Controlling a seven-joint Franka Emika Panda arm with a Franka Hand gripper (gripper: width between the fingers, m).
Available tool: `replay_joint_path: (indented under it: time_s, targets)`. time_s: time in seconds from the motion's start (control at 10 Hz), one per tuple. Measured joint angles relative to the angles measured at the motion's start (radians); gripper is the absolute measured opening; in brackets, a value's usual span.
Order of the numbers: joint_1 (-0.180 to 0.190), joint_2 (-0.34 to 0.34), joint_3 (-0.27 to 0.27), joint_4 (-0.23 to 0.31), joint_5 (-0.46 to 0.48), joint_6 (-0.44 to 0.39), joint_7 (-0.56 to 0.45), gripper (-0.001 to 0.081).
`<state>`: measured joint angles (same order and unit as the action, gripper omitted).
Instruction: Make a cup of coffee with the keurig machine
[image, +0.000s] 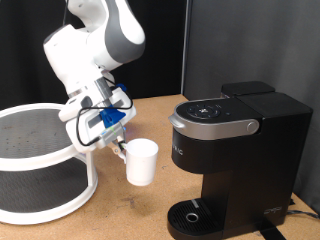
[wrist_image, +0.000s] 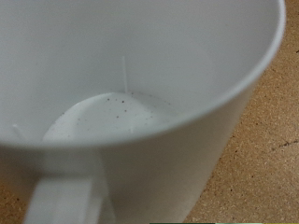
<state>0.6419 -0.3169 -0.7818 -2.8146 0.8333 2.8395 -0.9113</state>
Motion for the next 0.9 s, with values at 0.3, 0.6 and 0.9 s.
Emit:
replay_joint_path:
  time_s: [0.3, 0.6, 0.9]
  targets:
    - [0.135, 0.074, -0.095, 0.014, 0.216, 0.038, -0.189, 0.0067]
    - [0.233, 0.145, -0.147, 0.056, 0.51, 0.029, -0.388, 0.0067]
    - [0.264, 0.212, -0.142, 0.103, 0.64, -0.013, -0.45, 0.0067]
